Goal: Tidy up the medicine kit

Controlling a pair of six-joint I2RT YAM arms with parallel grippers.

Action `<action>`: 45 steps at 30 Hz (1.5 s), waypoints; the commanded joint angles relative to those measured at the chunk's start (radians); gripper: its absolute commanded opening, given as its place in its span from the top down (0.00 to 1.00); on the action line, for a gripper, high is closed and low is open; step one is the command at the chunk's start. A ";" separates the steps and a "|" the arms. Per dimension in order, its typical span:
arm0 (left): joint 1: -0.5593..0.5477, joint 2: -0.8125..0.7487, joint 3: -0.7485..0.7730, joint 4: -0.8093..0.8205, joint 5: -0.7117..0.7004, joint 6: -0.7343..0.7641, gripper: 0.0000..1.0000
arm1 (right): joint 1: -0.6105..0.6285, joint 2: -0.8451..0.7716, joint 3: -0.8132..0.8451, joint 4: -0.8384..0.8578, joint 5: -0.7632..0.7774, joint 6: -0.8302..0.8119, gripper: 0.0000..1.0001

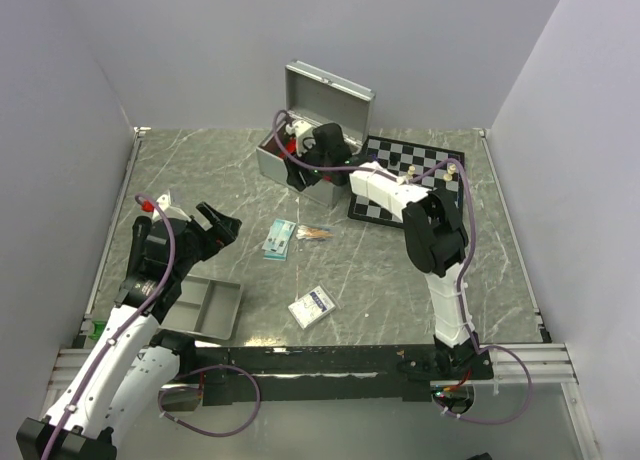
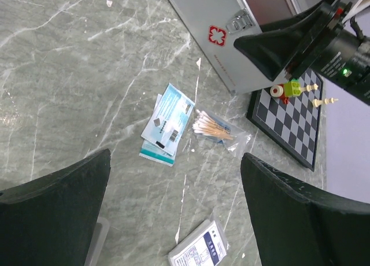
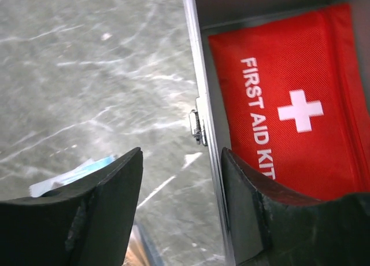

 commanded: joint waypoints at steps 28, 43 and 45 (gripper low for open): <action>-0.013 0.246 0.116 -0.452 -0.336 -0.243 0.07 | 0.212 -0.768 -0.718 0.299 0.101 0.230 0.17; -0.013 0.549 0.072 -0.308 -0.138 -0.131 0.19 | 0.280 -1.058 -1.001 0.312 0.076 0.285 0.18; -0.013 0.570 0.036 -0.260 -0.097 -0.134 0.25 | 0.280 -1.076 -1.013 0.308 0.082 0.285 0.18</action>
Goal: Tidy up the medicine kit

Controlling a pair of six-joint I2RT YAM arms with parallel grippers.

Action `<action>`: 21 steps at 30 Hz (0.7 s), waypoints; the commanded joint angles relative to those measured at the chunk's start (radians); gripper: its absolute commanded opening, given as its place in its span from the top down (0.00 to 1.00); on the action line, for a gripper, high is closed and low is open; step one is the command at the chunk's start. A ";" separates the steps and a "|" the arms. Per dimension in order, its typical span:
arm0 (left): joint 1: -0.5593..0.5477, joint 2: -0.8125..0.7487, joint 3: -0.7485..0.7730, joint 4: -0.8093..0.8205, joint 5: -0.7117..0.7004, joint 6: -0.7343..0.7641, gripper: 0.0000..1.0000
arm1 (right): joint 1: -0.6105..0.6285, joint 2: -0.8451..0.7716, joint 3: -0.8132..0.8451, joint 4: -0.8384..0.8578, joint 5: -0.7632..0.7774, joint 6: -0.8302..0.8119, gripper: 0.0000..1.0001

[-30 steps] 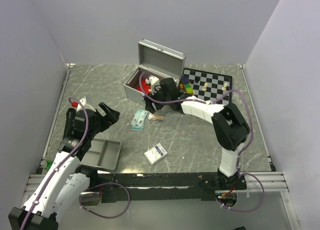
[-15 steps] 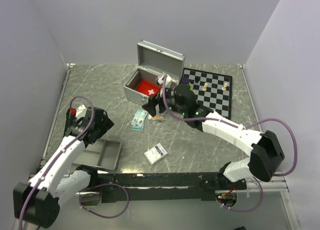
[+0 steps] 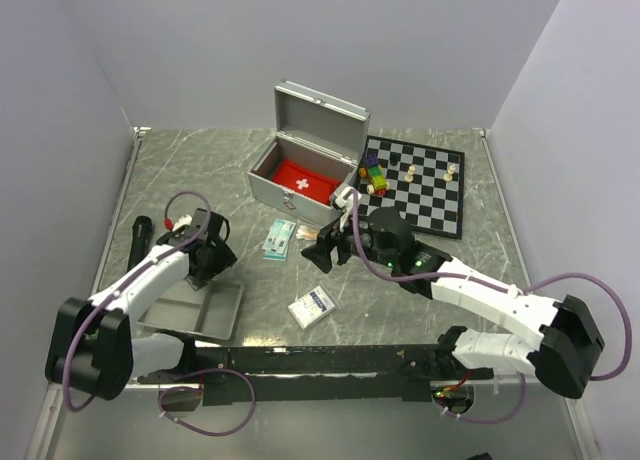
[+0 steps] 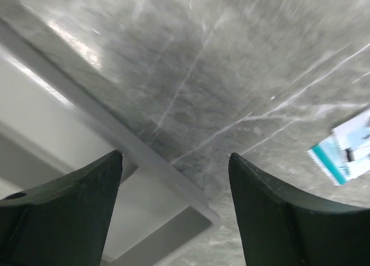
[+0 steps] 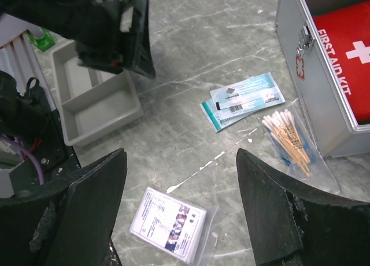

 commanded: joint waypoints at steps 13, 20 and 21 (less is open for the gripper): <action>-0.110 0.057 -0.035 0.290 0.161 -0.126 0.81 | 0.006 -0.119 -0.007 -0.066 0.075 0.004 0.18; -0.196 0.206 0.047 0.368 0.137 -0.305 0.91 | 0.006 -0.082 -0.026 -0.147 0.155 0.036 0.17; -0.206 0.220 0.057 0.380 0.143 -0.322 0.91 | 0.006 -0.073 -0.031 -0.161 0.156 0.040 0.17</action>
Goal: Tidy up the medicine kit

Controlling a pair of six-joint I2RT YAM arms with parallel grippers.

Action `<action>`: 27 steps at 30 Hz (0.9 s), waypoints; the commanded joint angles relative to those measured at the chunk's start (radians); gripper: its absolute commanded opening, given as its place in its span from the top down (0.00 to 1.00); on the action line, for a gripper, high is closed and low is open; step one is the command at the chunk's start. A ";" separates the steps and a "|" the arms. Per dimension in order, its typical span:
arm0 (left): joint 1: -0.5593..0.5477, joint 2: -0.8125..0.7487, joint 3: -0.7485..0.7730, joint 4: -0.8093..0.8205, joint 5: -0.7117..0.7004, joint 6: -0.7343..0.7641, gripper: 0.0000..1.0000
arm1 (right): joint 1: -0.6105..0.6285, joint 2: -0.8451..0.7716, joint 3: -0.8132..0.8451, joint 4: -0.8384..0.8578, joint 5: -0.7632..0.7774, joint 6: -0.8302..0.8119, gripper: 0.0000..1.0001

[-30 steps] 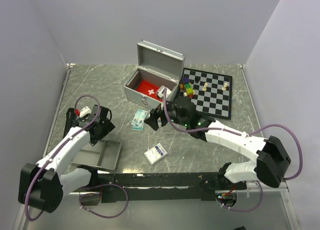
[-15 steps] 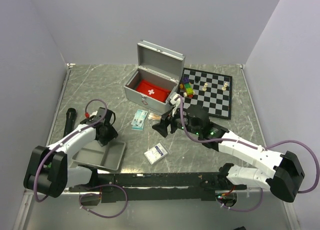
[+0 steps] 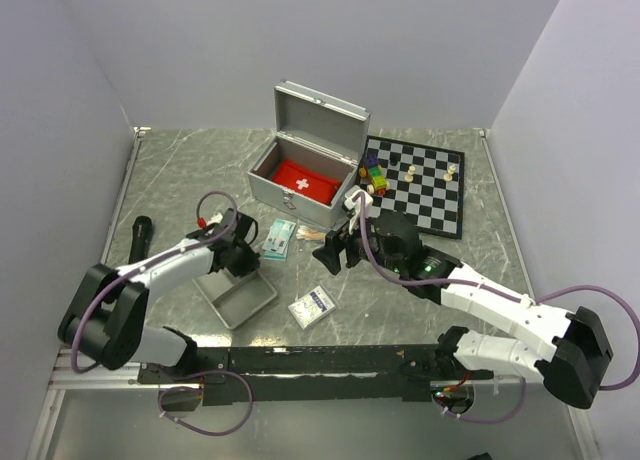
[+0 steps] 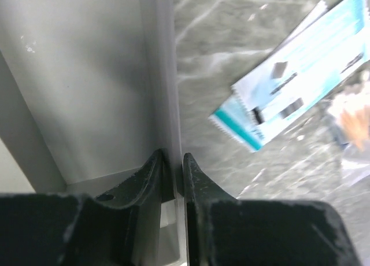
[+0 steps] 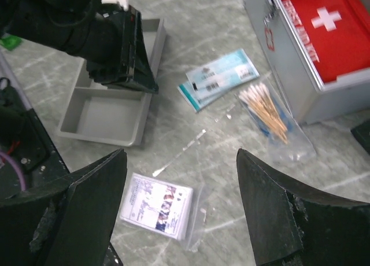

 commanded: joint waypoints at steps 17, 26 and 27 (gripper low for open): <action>-0.086 0.037 0.130 0.145 0.035 -0.165 0.25 | 0.040 0.286 -0.032 -0.133 -0.052 0.113 0.10; -0.086 -0.262 0.099 -0.036 -0.097 -0.136 0.15 | 0.101 0.423 0.018 -0.226 -0.017 0.121 0.24; -0.084 -0.303 0.091 -0.051 -0.116 -0.136 0.16 | 0.101 0.440 0.018 -0.229 -0.011 0.128 0.26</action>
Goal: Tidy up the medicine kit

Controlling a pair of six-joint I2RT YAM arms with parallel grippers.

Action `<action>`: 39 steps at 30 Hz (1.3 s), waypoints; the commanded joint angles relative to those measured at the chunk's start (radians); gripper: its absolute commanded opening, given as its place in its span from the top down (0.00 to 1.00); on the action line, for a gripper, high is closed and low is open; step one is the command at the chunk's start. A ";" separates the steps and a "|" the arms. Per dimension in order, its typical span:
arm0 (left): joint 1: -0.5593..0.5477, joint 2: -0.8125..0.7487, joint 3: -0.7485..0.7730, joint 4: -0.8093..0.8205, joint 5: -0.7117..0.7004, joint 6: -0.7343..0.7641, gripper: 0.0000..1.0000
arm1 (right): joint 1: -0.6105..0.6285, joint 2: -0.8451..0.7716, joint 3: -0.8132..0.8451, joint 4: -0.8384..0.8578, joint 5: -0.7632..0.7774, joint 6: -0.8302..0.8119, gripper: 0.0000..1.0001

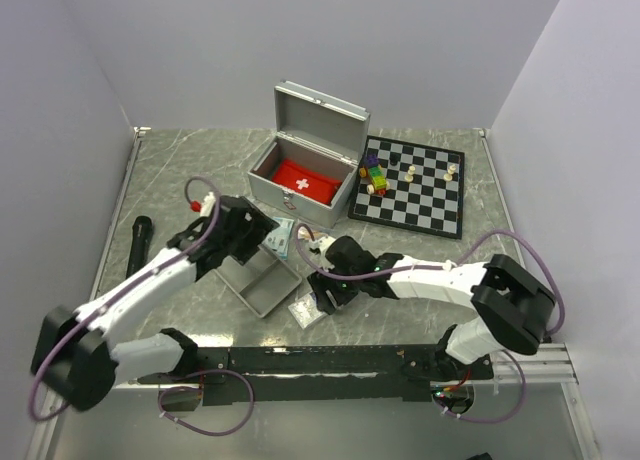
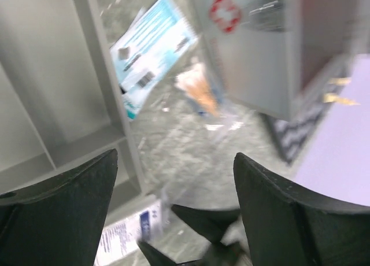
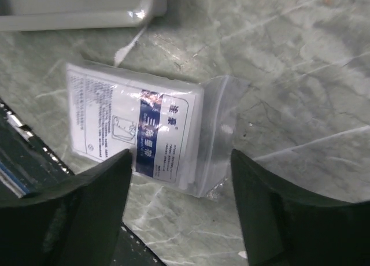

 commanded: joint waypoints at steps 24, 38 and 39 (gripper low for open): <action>0.013 -0.498 -0.006 -0.306 -0.367 0.067 0.17 | 0.019 -0.187 0.258 -0.179 0.024 -0.178 1.00; 0.034 -0.587 -0.061 -0.333 -0.384 0.050 0.18 | 0.078 0.169 0.464 -0.087 -0.018 -0.356 1.00; 0.036 -0.587 -0.064 -0.335 -0.382 0.049 0.18 | 0.080 0.192 0.483 -0.087 -0.019 -0.355 1.00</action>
